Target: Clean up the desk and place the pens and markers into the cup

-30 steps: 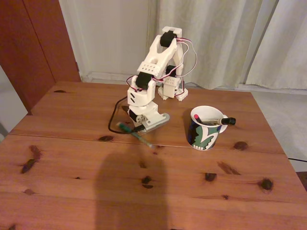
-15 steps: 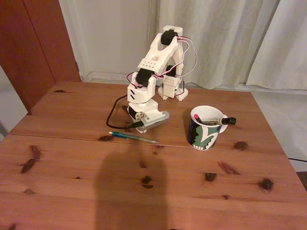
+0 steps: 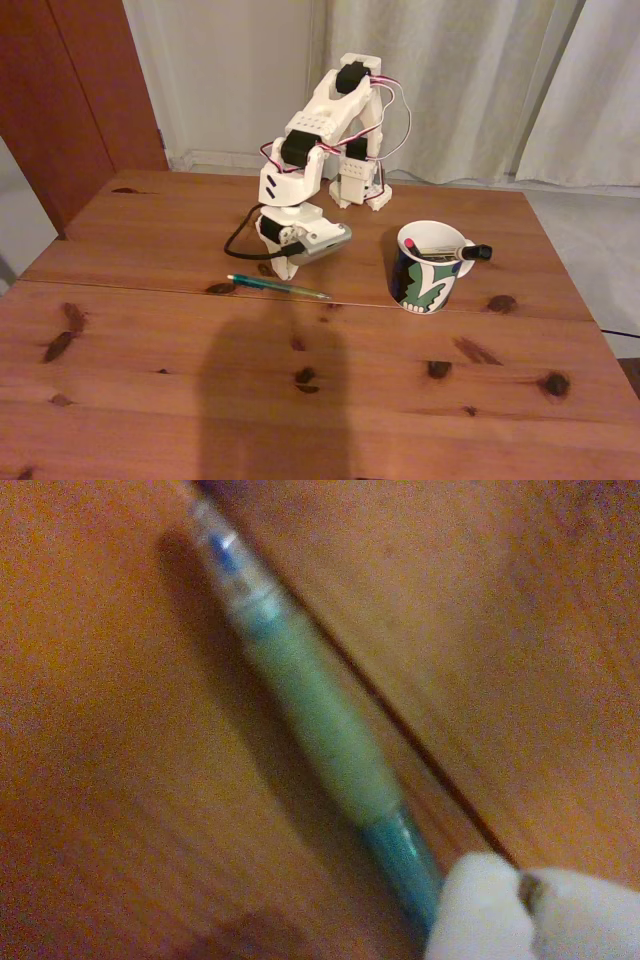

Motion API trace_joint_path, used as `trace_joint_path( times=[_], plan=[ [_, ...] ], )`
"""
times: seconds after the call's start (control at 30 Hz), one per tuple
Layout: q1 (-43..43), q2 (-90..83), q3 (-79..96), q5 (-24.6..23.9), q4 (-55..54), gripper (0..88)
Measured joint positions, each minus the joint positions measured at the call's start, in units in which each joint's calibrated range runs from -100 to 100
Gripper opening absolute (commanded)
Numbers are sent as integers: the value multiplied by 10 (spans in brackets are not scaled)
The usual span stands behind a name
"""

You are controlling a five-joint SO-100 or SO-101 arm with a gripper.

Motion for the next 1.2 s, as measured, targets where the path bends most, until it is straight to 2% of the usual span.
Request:
trace_joint_path(
  times=[0.27, 0.73, 0.93, 1.2],
  plan=[
    [18, 0, 0, 36, 0, 15],
    [29, 49, -18, 39, 0, 18],
    [29, 57, -20, 39, 0, 138],
    [29, 58, -23, 39, 0, 152]
  ],
)
